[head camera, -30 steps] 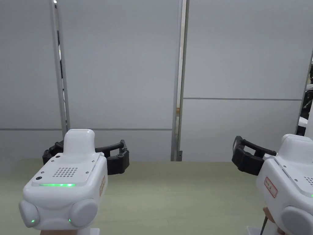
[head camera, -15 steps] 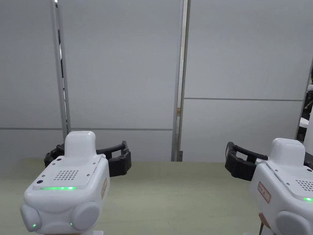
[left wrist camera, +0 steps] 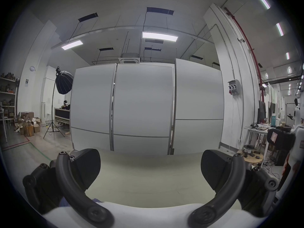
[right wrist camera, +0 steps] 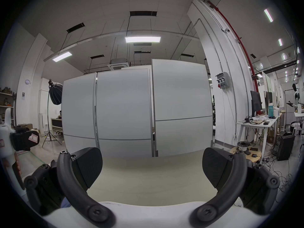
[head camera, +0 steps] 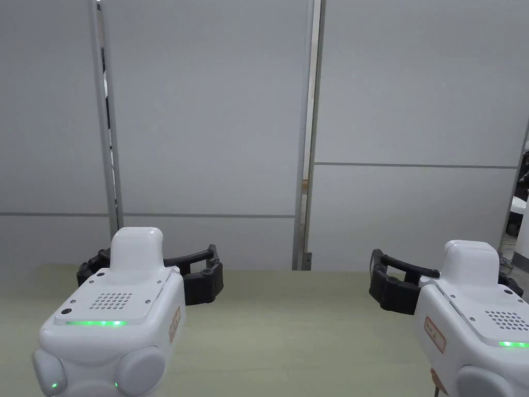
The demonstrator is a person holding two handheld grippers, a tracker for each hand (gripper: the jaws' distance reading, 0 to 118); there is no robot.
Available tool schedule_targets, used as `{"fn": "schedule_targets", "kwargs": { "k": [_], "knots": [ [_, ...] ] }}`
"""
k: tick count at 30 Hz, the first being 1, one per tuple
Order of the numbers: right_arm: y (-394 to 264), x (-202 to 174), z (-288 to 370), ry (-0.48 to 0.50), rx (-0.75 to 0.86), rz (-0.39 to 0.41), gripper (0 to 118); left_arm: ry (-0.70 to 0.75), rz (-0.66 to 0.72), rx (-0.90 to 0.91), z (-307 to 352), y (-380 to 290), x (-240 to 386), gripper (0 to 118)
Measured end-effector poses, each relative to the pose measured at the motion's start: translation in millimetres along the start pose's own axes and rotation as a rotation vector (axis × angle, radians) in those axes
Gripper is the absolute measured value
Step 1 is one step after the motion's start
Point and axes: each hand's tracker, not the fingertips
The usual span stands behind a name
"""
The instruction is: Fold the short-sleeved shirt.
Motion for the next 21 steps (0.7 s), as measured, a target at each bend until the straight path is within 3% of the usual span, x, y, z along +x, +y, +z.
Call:
{"fn": "schedule_targets", "kwargs": {
  "k": [12,13,14,15,16,17,19,21],
  "knots": [
    [-2.0,-2.1,9.4,0.006,0.025,0.022,118,-0.07,0.045,0.026,9.7,1.9,0.2,118],
    [-1.0,-3.1,11.4,0.013,0.028,0.023,111,-0.081,0.055,0.03,11.1,2.1,1.1,116],
    [-0.3,-4.1,13.2,0.02,0.032,0.026,73,-0.094,0.066,0.04,13.0,2.1,3.0,88],
    [-0.1,-6.1,14.8,0.015,0.042,0.031,24,-0.088,0.069,0.048,14.8,2.2,7.0,47],
    [0.5,-8.6,14.4,-0.033,0.051,0.053,4,-0.075,0.071,0.053,13.4,2.7,11.9,8],
    [-0.2,-9.6,14.6,-0.086,0.052,0.065,4,-0.06,0.077,0.051,12.2,2.5,14.8,1],
    [1.5,-4.4,17.1,0.006,0.038,0.02,4,-0.07,0.101,0.05,12.3,1.8,14.7,1],
    [2.6,-3.0,17.3,0.003,0.035,0.008,4,-0.098,0.115,0.031,11.5,1.7,11.7,1]
  ]
}}
